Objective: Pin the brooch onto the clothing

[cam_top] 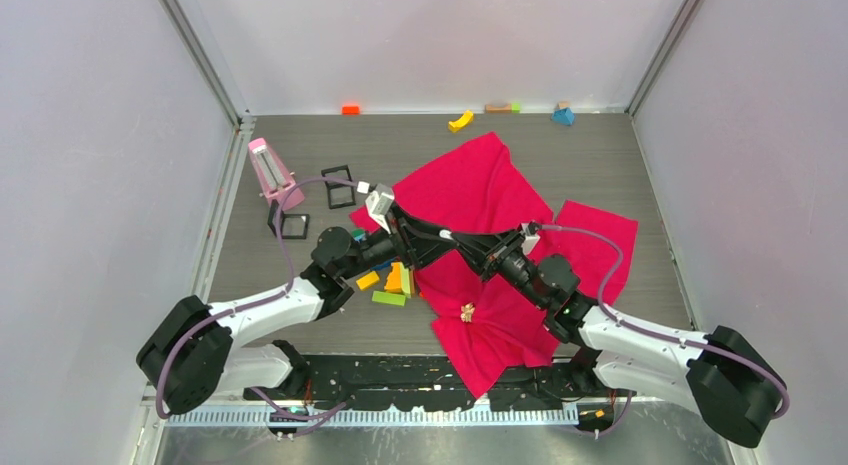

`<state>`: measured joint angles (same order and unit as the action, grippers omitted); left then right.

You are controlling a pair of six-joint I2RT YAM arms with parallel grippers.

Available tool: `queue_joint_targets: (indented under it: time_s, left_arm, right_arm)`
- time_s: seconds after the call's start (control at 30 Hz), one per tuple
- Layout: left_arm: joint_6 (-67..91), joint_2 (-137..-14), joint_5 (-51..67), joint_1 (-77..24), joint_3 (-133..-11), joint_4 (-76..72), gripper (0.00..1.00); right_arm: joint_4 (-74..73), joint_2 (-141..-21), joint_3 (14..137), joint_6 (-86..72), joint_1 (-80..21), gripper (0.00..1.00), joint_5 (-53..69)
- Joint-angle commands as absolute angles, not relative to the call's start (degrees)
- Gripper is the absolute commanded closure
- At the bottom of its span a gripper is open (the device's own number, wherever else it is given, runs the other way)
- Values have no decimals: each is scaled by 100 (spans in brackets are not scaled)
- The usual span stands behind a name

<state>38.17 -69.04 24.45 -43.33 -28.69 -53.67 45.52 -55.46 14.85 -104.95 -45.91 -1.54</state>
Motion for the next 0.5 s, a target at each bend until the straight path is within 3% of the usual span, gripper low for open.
queue_joint_targets:
  time_s: [0.0, 0.2, 0.47]
  left_arm:
    - [3587, -6802, 2346, -4386, -2738, -5651, 56]
    - [3618, -6786, 2398, -4386, -2606, -5484, 52]
    - [3928, -6497, 2510, -4386, -2461, -4948, 8]
  right_arm:
    - [4910, -5311, 1367, -10614, -4632, 85, -425]
    - [4801, -5046, 1171, -10676, -4635, 93, -781]
    - [4684, -4847, 979, -10487, -4633, 99, -1349]
